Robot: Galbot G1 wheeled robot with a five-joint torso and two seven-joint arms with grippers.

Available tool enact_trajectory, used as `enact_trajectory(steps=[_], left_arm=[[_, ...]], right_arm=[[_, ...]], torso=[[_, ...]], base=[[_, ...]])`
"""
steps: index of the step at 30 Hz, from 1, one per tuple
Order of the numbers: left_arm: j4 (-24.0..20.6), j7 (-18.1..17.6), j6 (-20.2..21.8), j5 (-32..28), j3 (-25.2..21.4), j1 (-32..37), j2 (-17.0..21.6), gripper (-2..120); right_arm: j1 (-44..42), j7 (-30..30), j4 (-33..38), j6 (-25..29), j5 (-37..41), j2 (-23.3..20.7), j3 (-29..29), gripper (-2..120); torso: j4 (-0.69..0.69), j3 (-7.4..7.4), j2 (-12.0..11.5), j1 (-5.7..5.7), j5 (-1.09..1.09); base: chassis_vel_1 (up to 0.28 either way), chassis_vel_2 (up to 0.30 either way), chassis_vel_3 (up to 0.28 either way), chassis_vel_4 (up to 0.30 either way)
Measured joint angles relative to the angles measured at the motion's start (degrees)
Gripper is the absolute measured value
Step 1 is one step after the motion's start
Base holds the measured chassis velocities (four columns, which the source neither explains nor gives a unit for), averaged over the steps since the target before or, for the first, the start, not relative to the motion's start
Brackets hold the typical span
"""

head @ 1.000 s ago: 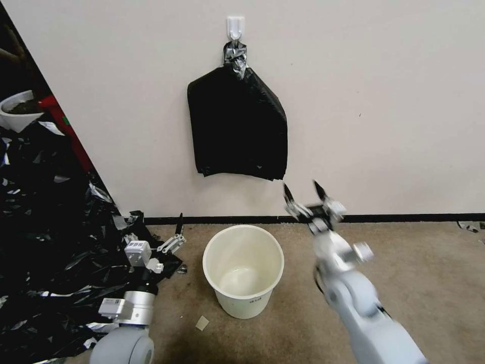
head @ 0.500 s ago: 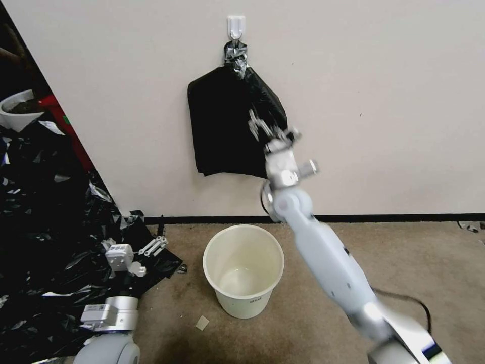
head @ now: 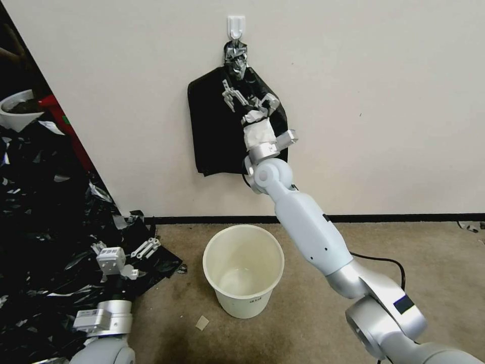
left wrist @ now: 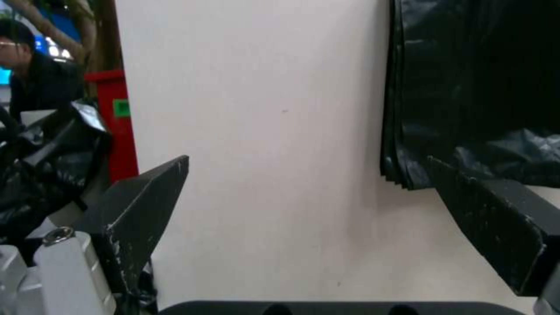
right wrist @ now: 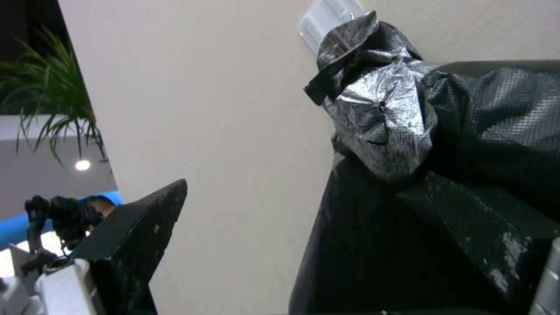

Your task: Place a trash bag onto the trash bin.

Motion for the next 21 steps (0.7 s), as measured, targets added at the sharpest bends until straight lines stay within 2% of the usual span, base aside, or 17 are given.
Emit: enact_trajectory(steps=[21], left_arm=[[2.88, -1.34, -0.25, 0.78, 0.38, -1.06, 1.1, 100]], right_arm=[[3.53, -0.05, -2.26, 0.4, 0.59, 0.79, 1.27, 100]], torso=[[0.0, 0.0, 0.01, 0.0, 0.0]], base=[[0.0, 0.0, 0.0, 0.0]])
